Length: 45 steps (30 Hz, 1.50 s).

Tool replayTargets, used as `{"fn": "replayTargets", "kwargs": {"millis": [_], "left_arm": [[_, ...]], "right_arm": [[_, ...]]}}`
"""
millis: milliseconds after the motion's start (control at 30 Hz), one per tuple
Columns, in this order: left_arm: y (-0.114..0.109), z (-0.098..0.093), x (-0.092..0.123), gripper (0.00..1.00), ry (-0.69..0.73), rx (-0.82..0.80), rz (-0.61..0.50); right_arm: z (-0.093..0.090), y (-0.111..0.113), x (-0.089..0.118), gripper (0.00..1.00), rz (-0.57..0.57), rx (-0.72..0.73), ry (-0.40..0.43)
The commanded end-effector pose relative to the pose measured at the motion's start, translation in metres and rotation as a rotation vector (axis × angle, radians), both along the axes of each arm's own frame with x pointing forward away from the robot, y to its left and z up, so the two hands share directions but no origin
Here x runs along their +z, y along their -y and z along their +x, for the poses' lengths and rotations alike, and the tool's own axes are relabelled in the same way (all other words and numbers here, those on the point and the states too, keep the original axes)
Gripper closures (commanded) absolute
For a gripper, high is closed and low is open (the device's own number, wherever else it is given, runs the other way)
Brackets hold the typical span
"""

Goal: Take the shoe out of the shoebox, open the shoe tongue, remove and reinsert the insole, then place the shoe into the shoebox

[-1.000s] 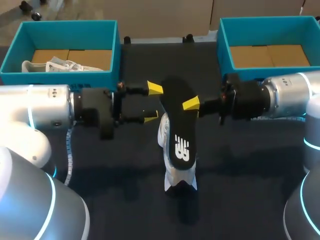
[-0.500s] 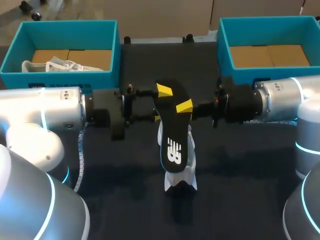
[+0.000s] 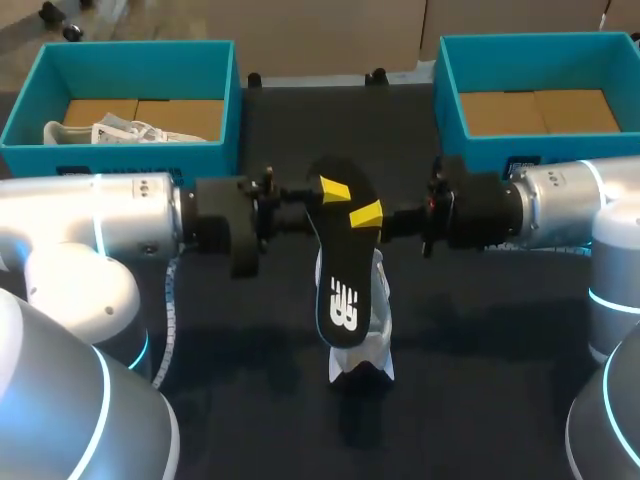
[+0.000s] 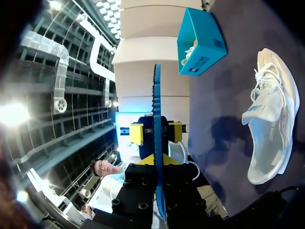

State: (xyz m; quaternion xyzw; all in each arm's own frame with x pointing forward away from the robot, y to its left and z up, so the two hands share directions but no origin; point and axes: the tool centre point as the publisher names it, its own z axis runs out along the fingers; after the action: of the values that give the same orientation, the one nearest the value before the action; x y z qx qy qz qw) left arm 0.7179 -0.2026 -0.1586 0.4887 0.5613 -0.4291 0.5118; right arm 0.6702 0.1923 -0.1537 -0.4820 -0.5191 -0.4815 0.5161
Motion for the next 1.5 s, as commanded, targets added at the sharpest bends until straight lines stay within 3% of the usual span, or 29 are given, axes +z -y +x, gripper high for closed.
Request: {"fn": "replayTargets", "kwargs": {"millis": [33,500,633,667,900,967,1000,1033,1367,1500], "left_arm": [[0.002,-0.004,-0.002,0.61,-0.002,0.002,-0.001],[0.001,-0.009,-0.005,0.74,-0.014,0.003,0.002],[0.000,-0.010,-0.006,0.91,-0.018,0.007,-0.002],[0.000,-0.010,-0.006,1.00,-0.018,0.007,-0.002],[-0.001,-0.012,-0.008,1.00,-0.029,0.003,-0.003],[-0.003,-0.013,-0.010,1.00,-0.037,-0.003,0.001],[-0.004,-0.014,-0.011,1.00,-0.043,-0.008,0.004],[-0.005,-0.014,-0.012,1.00,-0.044,-0.008,0.006],[-0.011,-0.021,-0.021,1.00,-0.098,-0.027,0.008],[-0.013,-0.024,-0.025,1.00,-0.144,-0.038,0.004]], "right_arm": [[0.000,-0.002,-0.001,1.00,-0.001,-0.004,0.000],[0.001,-0.001,0.000,1.00,-0.006,-0.005,0.000],[0.001,0.000,0.000,1.00,-0.008,-0.001,-0.001],[0.001,0.000,0.000,1.00,-0.008,-0.001,-0.001],[0.001,-0.001,-0.001,1.00,-0.015,-0.003,-0.005],[-0.001,0.002,-0.004,0.66,-0.027,-0.010,-0.006],[-0.002,0.003,-0.005,0.22,-0.037,-0.016,-0.009],[-0.003,0.006,-0.007,0.00,-0.044,-0.027,-0.006],[-0.014,0.038,-0.015,0.00,-0.128,-0.132,0.042],[-0.015,0.052,-0.016,0.00,-0.170,-0.185,0.121]]}}
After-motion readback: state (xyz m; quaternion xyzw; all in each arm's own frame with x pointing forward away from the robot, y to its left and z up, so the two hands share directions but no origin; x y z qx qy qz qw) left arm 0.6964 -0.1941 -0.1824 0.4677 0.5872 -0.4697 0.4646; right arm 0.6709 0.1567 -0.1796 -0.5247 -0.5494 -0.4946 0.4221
